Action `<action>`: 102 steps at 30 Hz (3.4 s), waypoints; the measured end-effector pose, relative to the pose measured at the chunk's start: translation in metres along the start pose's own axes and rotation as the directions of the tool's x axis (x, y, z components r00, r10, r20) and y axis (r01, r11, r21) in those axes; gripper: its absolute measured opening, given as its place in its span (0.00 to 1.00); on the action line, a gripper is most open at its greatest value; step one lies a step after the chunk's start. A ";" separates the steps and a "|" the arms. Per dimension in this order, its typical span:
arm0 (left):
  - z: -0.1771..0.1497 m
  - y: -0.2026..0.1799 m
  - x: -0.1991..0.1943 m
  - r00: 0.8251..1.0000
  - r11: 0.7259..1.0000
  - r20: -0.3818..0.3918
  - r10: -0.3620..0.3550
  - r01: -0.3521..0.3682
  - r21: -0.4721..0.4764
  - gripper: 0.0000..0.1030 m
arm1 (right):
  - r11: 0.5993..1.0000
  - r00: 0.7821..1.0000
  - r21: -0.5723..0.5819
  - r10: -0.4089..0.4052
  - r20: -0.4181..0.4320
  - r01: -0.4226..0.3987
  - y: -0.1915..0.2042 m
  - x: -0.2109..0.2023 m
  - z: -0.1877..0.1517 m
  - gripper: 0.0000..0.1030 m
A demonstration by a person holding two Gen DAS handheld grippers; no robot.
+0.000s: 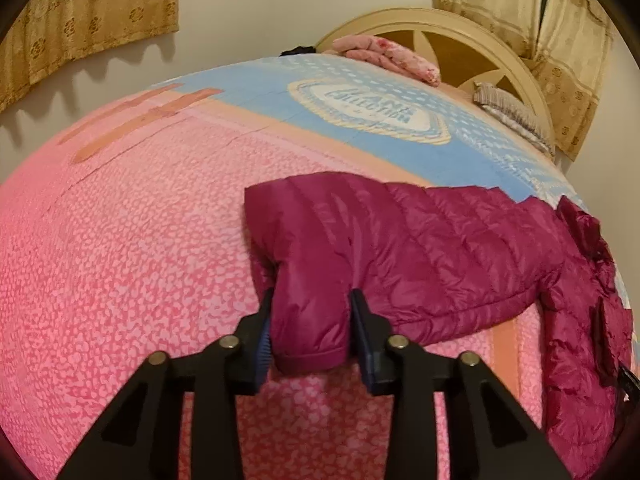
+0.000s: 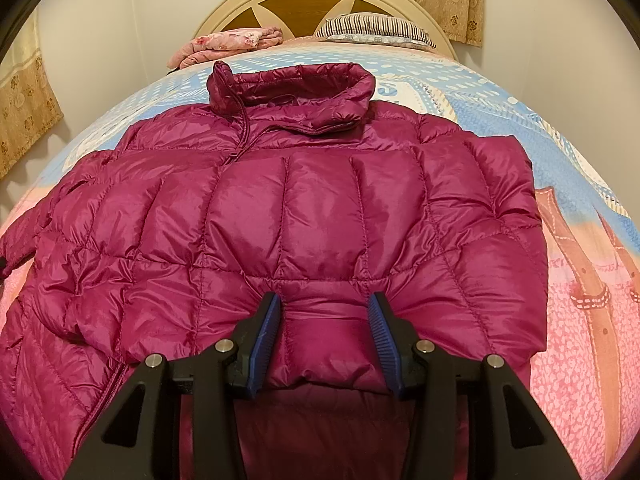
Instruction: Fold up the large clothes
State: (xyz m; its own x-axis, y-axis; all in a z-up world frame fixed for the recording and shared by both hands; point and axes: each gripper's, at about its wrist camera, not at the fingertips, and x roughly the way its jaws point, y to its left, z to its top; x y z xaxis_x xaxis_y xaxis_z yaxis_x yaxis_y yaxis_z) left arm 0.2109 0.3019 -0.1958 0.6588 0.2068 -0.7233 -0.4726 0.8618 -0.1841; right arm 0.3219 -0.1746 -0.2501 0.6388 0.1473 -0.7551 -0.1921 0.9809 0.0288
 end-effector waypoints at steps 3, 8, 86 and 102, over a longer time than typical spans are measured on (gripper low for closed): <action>0.001 -0.001 -0.007 1.000 1.000 0.020 -0.013 0.013 0.006 0.29 | 1.000 1.000 0.000 0.000 0.001 0.000 0.000 0.000 0.000 0.46; 0.006 0.005 -0.011 0.999 0.999 0.029 -0.031 0.031 -0.006 0.28 | 1.000 1.000 0.001 0.002 0.001 -0.002 0.000 0.000 0.000 0.47; -0.048 -0.319 -0.030 0.981 0.733 0.156 -0.116 -0.021 0.680 0.95 | 0.970 0.980 0.147 0.186 0.073 -0.195 -0.023 -0.008 -0.005 0.63; -0.053 -0.300 -0.019 0.984 0.781 0.071 -0.164 0.086 0.619 0.96 | 0.976 0.960 -0.019 0.218 0.178 -0.218 0.052 -0.074 0.044 0.50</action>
State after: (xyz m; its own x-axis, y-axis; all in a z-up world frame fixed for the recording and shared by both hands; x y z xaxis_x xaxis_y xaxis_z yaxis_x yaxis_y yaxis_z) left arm 0.3092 0.0153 -0.1618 0.7673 0.0945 -0.6343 0.0496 0.9774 0.2057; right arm 0.2973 -0.1286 -0.1636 0.7040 0.3777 -0.6014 -0.3408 0.9226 0.1804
